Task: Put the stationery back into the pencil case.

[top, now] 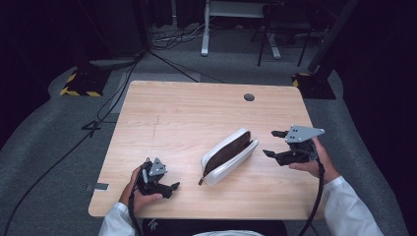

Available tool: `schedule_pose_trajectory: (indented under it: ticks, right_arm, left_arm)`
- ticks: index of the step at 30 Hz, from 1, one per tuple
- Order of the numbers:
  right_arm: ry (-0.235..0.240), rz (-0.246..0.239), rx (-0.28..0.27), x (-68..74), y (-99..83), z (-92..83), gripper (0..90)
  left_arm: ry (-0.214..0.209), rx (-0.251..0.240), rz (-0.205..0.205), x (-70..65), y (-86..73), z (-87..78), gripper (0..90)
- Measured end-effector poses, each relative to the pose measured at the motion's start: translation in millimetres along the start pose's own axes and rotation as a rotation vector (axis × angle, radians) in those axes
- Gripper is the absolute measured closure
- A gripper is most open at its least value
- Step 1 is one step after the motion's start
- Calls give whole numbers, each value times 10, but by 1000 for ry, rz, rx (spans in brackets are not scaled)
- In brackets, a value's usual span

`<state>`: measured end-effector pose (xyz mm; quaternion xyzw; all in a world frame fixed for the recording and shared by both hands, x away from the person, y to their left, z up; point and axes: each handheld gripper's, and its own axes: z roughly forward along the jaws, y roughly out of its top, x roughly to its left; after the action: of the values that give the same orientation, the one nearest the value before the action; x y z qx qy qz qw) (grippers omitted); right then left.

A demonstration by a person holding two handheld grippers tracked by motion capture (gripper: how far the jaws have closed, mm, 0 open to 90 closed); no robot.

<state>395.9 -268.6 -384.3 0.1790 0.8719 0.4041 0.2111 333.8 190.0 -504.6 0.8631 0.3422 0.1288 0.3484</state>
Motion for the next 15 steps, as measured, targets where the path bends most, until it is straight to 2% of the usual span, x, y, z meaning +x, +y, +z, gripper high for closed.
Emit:
schedule_pose_trajectory:
  ticks: [7, 15]
  right_arm:
    - [-48, 23, 33, 10, -185, -112, 285]
    - [-77, 42, 72, 34, -418, -197, 282]
  left_arm:
    - [0, -1, 1, 1, 0, 1, 147]
    - [0, -2, 0, 0, -1, 1, 147]
